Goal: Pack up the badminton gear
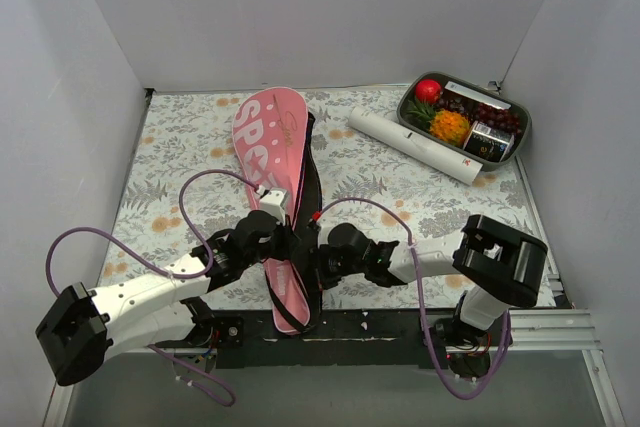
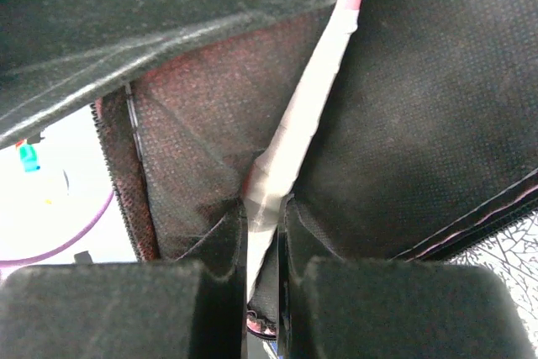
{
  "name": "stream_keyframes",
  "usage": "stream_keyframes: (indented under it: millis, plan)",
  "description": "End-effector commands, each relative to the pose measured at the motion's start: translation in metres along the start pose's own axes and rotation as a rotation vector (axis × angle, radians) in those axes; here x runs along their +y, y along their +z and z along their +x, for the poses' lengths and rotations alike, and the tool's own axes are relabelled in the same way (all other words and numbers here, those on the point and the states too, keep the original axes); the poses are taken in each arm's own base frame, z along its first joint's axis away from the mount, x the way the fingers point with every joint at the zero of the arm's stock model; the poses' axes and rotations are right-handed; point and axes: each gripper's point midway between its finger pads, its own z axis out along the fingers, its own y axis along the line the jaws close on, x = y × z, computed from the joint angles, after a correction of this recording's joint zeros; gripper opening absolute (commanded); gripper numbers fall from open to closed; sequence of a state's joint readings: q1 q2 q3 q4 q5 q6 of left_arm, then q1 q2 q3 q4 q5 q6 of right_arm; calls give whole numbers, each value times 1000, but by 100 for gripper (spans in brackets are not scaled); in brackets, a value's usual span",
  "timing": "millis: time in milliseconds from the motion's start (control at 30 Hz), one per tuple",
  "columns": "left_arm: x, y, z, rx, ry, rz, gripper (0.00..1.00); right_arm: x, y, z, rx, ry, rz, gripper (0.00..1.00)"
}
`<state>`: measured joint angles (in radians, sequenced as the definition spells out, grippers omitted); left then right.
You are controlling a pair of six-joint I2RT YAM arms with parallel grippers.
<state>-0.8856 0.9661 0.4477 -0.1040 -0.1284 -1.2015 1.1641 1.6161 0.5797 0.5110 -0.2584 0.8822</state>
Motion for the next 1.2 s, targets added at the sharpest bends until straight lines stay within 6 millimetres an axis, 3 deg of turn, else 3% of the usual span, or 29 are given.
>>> stream_keyframes:
  millis: [0, 67, 167, 300, 400, 600, 767, 933, 1167]
  plan:
    - [-44, -10, -31, -97, -14, 190, 0, 62, -12, -46, -154, -254, -139, 19]
    - [-44, -9, -31, -94, -9, 186, 0, 54, -18, -45, -143, -264, -83, 40]
    - [-44, -9, -33, -102, -7, 185, 0, 47, -38, -57, -180, -323, 27, 55]
    - [-46, -11, -35, -110, -8, 192, 0, 27, -67, -79, -256, -341, 210, 64]
    - [-49, -15, -38, -118, -8, 208, 0, -6, -91, -100, -321, -326, 392, 66]
    - [-52, -17, -35, -99, 8, 228, 0, -72, -122, -143, -399, -272, 570, 66]
    - [-56, -8, -7, 9, 75, 217, 0, -125, -138, -173, -407, -255, 711, 66]
    - [-67, -6, 11, 73, 131, 234, 0, -136, -137, -204, -499, -236, 614, 67]
    - [-79, -15, 19, 86, 155, 300, 0, -139, -123, -222, -583, -263, 460, 68]
